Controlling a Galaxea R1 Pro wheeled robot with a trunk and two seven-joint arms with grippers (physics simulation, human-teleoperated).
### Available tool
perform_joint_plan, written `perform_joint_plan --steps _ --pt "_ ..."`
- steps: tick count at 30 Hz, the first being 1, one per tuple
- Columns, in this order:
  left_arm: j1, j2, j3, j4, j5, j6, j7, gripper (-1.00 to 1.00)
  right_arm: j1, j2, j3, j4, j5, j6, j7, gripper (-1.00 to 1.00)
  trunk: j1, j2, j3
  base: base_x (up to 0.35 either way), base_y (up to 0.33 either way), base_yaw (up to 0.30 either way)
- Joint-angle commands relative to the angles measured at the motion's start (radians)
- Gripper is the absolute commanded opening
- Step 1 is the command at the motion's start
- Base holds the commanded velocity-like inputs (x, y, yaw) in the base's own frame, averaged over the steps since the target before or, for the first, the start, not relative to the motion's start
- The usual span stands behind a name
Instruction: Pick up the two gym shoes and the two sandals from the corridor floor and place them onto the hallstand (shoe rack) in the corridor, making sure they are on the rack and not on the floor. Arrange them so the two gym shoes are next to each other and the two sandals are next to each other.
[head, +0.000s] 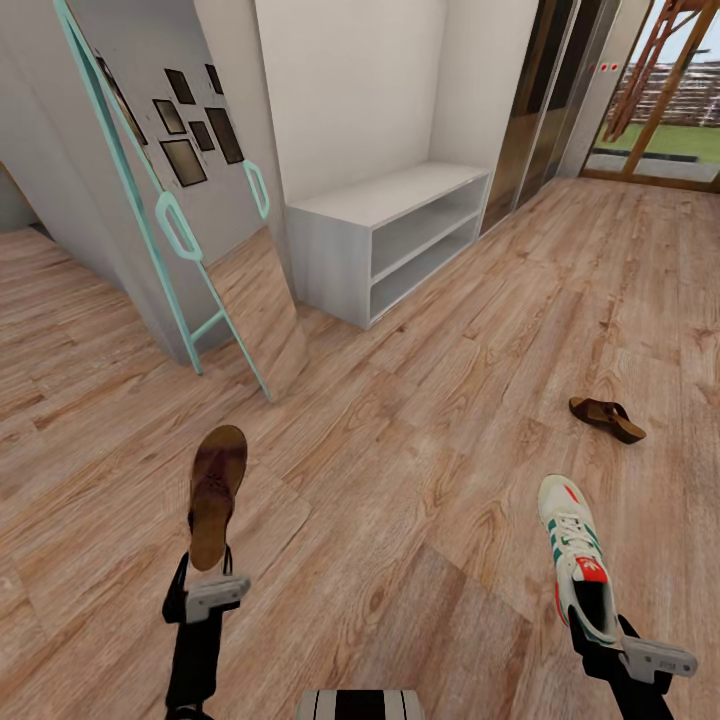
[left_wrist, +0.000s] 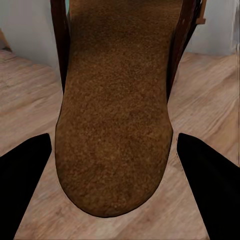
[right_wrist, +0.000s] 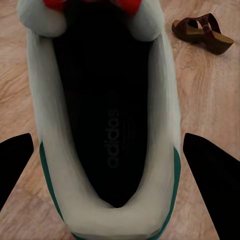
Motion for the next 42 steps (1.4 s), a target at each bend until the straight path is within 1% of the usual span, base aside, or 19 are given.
perform_joint_plan --steps 1,2,4,5,6,8,11,18,27,33,36,38,39,42 --pt "0.0 0.003 -0.013 0.001 -0.011 -0.001 0.01 -1.0 0.0 0.0 0.0 0.0 0.0 0.0 -0.001 -1.0 0.0 0.0 0.0 0.0 0.0 0.0" --pt "0.001 0.005 -0.024 0.004 -0.023 0.0 0.014 -1.0 0.0 0.0 0.0 0.0 0.0 0.0 -0.001 -1.0 0.0 0.0 0.0 0.0 0.0 0.0" --pt "0.001 0.009 -0.038 0.011 -0.04 -0.001 0.003 -1.0 0.0 -0.001 -0.001 0.0 0.001 -0.001 -0.001 -1.0 0.0 0.0 0.0 0.0 0.0 0.0" --pt "0.001 0.01 -0.042 0.016 -0.046 -0.001 -0.01 -1.0 0.0 -0.001 -0.001 0.0 0.001 -0.001 -0.001 -1.0 0.0 0.0 0.0 0.0 0.0 0.0" --pt "0.002 0.012 -0.047 0.023 -0.055 -0.002 -0.042 -1.0 0.001 -0.002 -0.002 0.0 0.001 -0.001 -0.001 -1.0 0.0 0.0 0.0 0.0 0.0 0.0" --pt "0.002 0.014 -0.05 0.027 -0.061 -0.003 -0.068 -1.0 0.001 -0.002 -0.003 -0.001 0.001 -0.001 -0.002 -1.0 0.0 0.0 0.0 0.0 0.0 0.0" --pt "0.002 0.015 -0.054 0.031 -0.068 -0.004 -0.092 -1.0 0.001 -0.002 -0.003 -0.001 0.001 -0.001 -0.002 -1.0 0.0 0.0 0.0 0.0 0.0 0.0" --pt "0.003 0.016 -0.061 0.034 -0.081 -0.005 -0.113 -1.0 0.002 -0.002 -0.002 0.0 0.001 -0.001 -0.002 -1.0 0.0 0.0 0.0 0.0 0.0 0.0" --pt "0.005 0.017 -0.063 0.035 -0.085 -0.005 -0.12 -1.0 0.002 -0.002 -0.001 0.001 0.001 -0.001 -0.001 -1.0 0.0 0.0 0.0 0.0 0.0 0.0" --pt "0.005 0.018 -0.058 0.034 -0.079 -0.004 -0.121 -1.0 0.002 -0.001 0.001 0.001 0.001 -0.001 0.001 -1.0 0.0 0.0 0.0 0.0 0.0 0.0" --pt "0.005 0.022 -0.054 0.033 -0.066 -0.001 -0.123 -1.0 0.002 -0.001 0.002 0.001 0.001 -0.001 0.002 -1.0 0.0 0.0 0.0 0.0 0.0 0.0" --pt "0.005 0.024 -0.054 0.033 -0.054 -0.001 -0.127 -1.0 0.002 0.0 0.003 0.0 0.001 -0.001 0.002 -1.0 0.0 0.0 0.0 0.0 0.0 0.0" --pt "0.005 0.027 -0.053 0.032 -0.031 -0.001 -0.143 -1.0 0.002 0.002 0.004 -0.001 0.001 -0.001 0.003 -1.0 0.0 0.0 0.0 0.0 0.0 0.0" --pt "0.004 0.032 -0.052 0.031 -0.007 -0.001 -0.171 -1.0 0.002 0.003 0.005 -0.002 0.001 0.0 0.003 -1.0 0.0 0.0 0.0 0.0 0.0 0.0"
